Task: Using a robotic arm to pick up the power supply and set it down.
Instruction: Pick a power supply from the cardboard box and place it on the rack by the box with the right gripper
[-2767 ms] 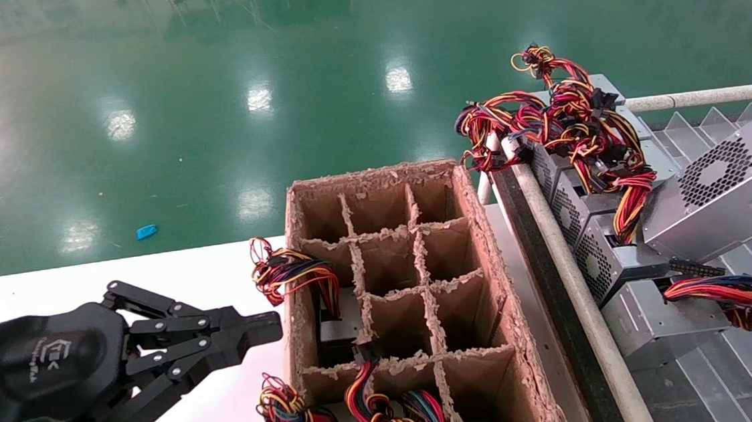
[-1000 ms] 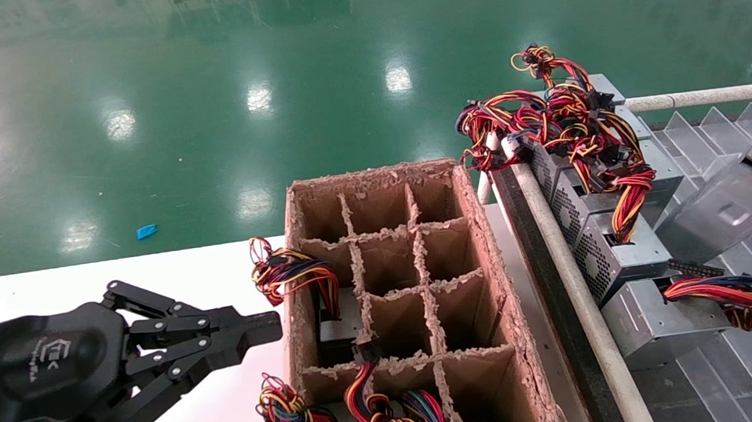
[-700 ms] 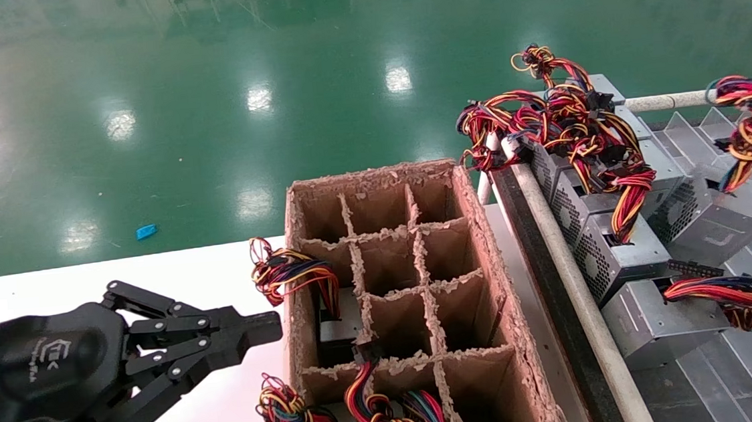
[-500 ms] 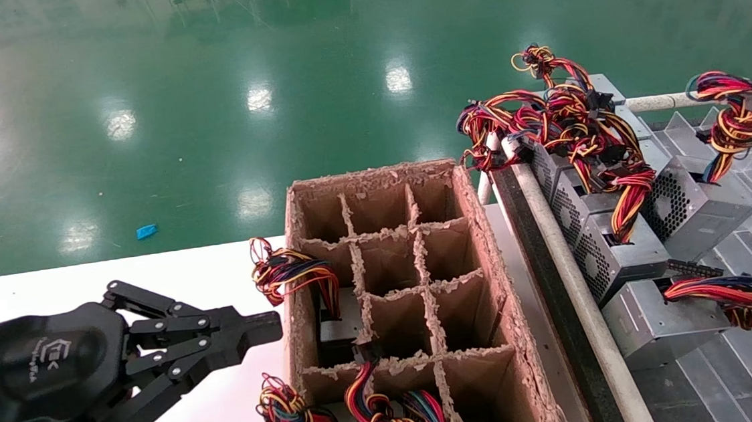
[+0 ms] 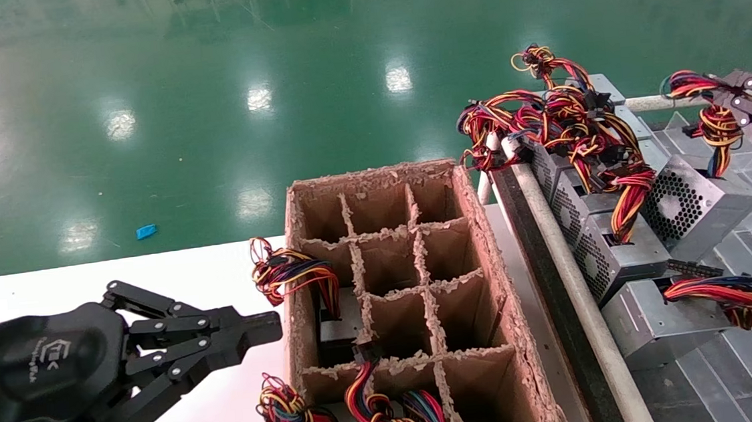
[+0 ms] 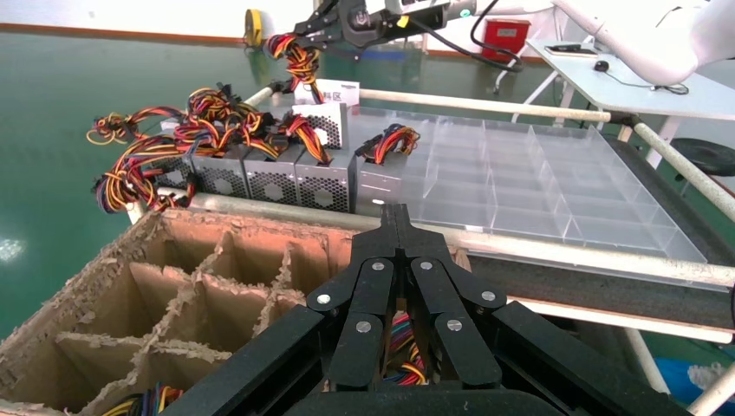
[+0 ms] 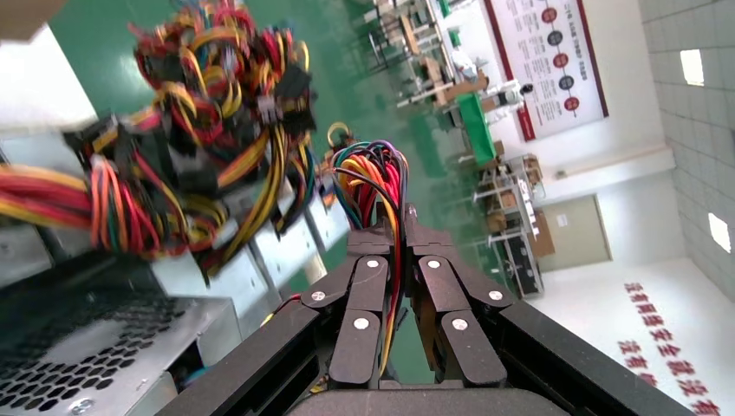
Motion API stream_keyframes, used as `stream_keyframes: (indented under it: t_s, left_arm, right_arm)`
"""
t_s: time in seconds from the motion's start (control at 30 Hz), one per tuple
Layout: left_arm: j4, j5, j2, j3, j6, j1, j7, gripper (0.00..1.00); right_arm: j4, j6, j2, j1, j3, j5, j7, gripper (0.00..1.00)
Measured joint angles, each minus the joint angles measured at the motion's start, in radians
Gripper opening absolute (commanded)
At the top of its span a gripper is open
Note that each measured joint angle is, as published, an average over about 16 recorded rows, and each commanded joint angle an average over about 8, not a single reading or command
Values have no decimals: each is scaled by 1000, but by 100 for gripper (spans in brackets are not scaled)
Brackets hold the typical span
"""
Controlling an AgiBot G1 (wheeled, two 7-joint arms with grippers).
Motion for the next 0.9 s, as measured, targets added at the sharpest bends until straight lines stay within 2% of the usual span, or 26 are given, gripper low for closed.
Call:
stream_keyframes:
  t_s: [0.9]
  left_arm:
    - [0,0,0,0,0,0,0,0]
  right_arm:
    - [-7,34,11,-59,37,-30,-33,0]
